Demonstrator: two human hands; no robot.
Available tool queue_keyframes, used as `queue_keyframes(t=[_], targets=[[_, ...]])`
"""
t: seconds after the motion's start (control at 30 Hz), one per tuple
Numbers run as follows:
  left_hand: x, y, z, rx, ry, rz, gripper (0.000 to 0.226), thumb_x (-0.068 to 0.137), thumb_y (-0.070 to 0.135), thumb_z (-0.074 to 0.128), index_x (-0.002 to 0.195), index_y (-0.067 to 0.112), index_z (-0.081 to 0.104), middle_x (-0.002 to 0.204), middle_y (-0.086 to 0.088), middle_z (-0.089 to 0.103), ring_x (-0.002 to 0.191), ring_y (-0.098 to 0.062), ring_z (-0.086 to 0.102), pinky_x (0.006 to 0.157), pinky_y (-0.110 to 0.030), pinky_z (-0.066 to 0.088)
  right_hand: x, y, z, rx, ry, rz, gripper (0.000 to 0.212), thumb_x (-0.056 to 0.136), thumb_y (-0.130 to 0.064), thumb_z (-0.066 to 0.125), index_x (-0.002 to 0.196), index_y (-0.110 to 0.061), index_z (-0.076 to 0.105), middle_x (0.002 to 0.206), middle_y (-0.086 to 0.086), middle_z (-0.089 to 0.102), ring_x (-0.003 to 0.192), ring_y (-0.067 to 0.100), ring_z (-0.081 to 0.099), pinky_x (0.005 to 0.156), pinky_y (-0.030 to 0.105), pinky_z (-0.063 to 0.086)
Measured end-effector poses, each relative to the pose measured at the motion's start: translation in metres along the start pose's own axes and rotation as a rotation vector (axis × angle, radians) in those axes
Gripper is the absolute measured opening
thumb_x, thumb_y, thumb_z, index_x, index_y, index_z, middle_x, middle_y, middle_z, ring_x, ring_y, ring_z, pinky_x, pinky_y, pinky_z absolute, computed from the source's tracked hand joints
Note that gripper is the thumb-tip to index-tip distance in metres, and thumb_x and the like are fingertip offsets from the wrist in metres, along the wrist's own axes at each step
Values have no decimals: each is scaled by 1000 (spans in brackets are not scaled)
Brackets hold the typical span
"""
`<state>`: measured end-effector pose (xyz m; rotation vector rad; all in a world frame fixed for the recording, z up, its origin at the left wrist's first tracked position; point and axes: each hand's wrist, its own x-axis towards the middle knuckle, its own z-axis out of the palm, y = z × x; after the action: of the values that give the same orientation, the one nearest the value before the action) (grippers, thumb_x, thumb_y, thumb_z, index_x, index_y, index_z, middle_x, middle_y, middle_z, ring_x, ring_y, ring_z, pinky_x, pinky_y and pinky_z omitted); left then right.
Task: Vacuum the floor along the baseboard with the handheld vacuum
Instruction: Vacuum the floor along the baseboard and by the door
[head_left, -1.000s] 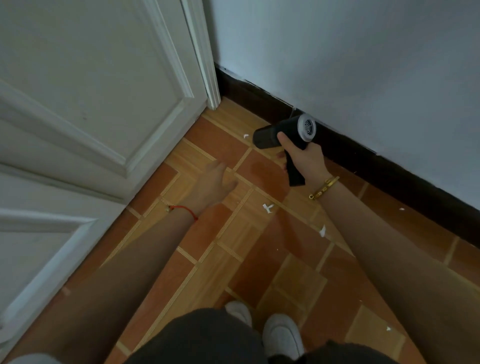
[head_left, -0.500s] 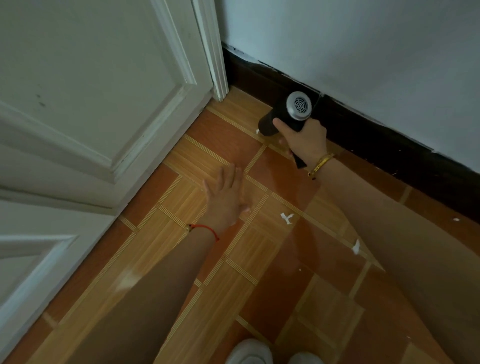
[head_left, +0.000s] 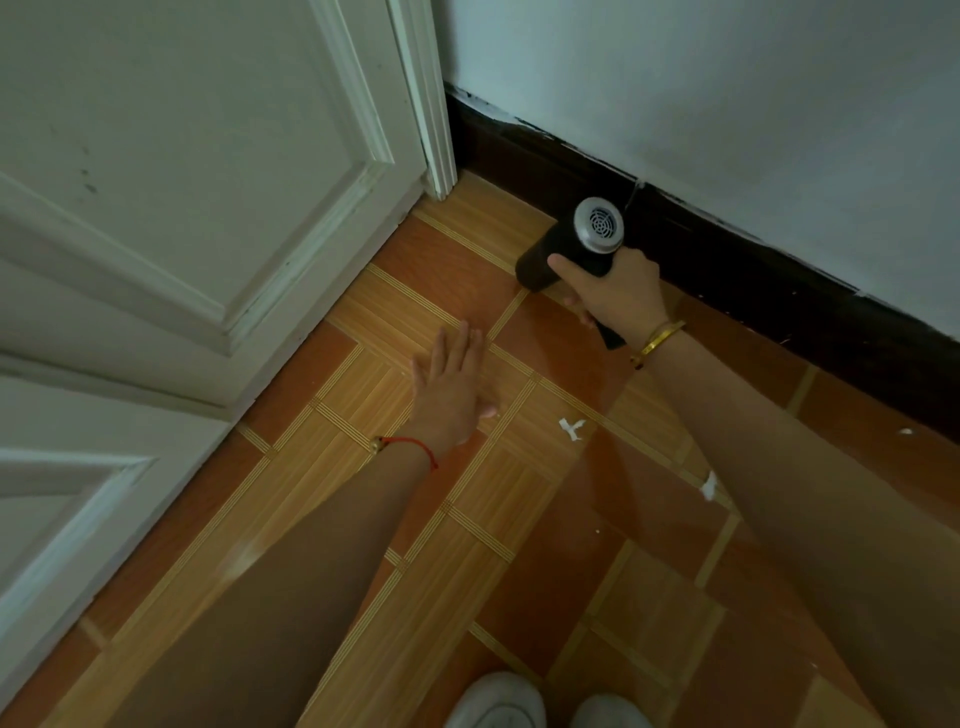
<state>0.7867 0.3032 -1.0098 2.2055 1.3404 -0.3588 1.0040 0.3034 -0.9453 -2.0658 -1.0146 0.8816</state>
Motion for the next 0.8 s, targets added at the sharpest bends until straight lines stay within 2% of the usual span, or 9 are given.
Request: queue_keyframes(t=[0.13,0.23,0.37,0.47,0.57,0.6,0.67,0.73,0.8], targets=[[-3,2,-2,-1,12,9,102,90,32,68,159,21,-7,167,1,-17,153,-28,-20,121,-62,-5,-28,13,-6,-4,-30,0,39,83,-48,69,80,-8,69,63,3,71,43,11,60,50,24,52],[-12,1,1,7,104,37,97,92,37,63,159,19,-5,168,-3,-14,153,-29,-19,121,-59,-8,-48,24,-12,-115,36,-55,39,84,-50,67,72,-12,68,57,-4,66,45,2,58,55,22,51],[-35,0,22,50,206,129,71,104,49,26,158,23,-12,166,2,-19,151,-25,-25,119,-57,-17,-72,37,-23,-67,-12,1,33,83,-48,68,76,-16,65,59,-3,69,38,2,58,46,17,45],[-43,1,35,78,131,119,65,103,54,9,157,27,-16,165,4,-23,149,-24,-30,117,-61,-19,-87,43,-32,-93,-54,8,32,84,-49,68,78,-17,65,62,-1,71,41,7,59,48,21,50],[-46,1,43,163,42,97,72,95,64,-2,154,29,-24,161,5,-34,146,-23,-36,113,-65,-23,-99,46,-37,-154,-102,-4,37,84,-50,66,70,-16,65,61,1,70,39,2,57,54,26,53],[-47,1,45,182,16,88,74,93,67,-3,153,30,-27,159,5,-37,145,-23,-38,112,-66,-23,-103,48,-37,-171,-99,-17,37,84,-50,66,71,-16,65,63,2,71,44,1,59,57,28,53],[-47,1,47,199,-16,77,75,94,69,-1,151,31,-30,157,6,-41,143,-22,-40,111,-68,-23,-110,50,-34,-202,-60,-40,37,83,-51,66,82,-14,66,73,3,71,67,12,66,64,33,55],[-46,2,47,193,-38,68,75,95,69,3,150,32,-31,156,7,-42,143,-21,-41,110,-69,-22,-116,51,-33,-214,-30,-57,39,82,-50,68,93,-13,65,74,-3,66,72,15,63,61,26,52],[-44,3,46,191,-60,55,75,95,69,5,150,33,-32,155,8,-44,142,-20,-43,110,-69,-23,-121,52,-35,-245,-60,-72,35,82,-51,68,94,-19,62,67,-12,58,63,6,59,53,16,41]])
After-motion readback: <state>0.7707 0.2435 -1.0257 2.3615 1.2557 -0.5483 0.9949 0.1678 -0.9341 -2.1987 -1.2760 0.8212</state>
